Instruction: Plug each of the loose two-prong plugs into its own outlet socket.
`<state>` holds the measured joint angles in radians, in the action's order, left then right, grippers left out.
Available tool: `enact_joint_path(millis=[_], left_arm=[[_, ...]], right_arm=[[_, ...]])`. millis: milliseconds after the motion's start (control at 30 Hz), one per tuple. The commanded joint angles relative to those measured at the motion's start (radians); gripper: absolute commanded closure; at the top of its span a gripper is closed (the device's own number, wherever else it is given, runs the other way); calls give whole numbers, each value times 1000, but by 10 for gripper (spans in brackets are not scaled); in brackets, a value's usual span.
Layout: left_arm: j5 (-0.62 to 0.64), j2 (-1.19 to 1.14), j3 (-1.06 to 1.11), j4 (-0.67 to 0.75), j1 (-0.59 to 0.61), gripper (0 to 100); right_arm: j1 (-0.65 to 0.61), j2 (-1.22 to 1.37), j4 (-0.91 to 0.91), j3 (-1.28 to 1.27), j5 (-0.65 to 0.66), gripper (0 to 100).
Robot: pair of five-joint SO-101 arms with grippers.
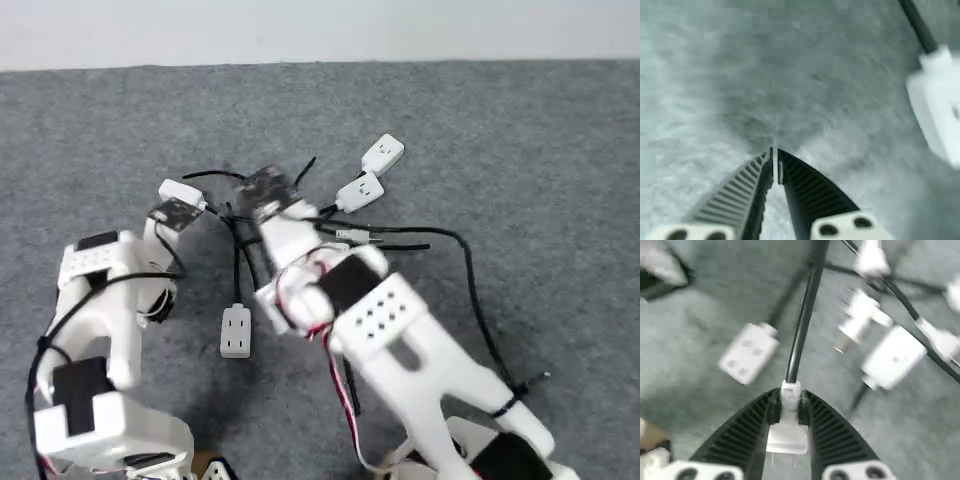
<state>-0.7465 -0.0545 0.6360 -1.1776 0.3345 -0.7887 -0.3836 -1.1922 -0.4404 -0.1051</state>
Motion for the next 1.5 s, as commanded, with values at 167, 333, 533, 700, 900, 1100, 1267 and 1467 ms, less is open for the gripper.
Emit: enact_joint_path(millis=[167, 333, 533, 700, 900, 1100, 1267, 1467], left_arm=[[-285, 98, 54, -75, -57, 989], [-284, 95, 54, -77, -57, 989], [-319, 103, 67, -81, -58, 989], [-371, 157, 133, -86, -89, 989], [-405, 322, 283, -11, -107, 989], [-384, 365, 317, 34, -104, 988], [-49, 370, 317, 201, -60, 988], [256, 413, 323, 350, 32, 987]], right_arm=[[-102, -39, 274, -149, -91, 991], [-111, -124, 297, -207, -91, 991], [-111, -166, 321, -221, -91, 991], [-105, -90, 420, -249, -91, 991], [-105, -25, 467, -242, -91, 991], [-87, -18, 476, -249, -166, 991], [-68, -13, 539, -287, -224, 991], [-67, 87, 631, -295, -233, 991]])
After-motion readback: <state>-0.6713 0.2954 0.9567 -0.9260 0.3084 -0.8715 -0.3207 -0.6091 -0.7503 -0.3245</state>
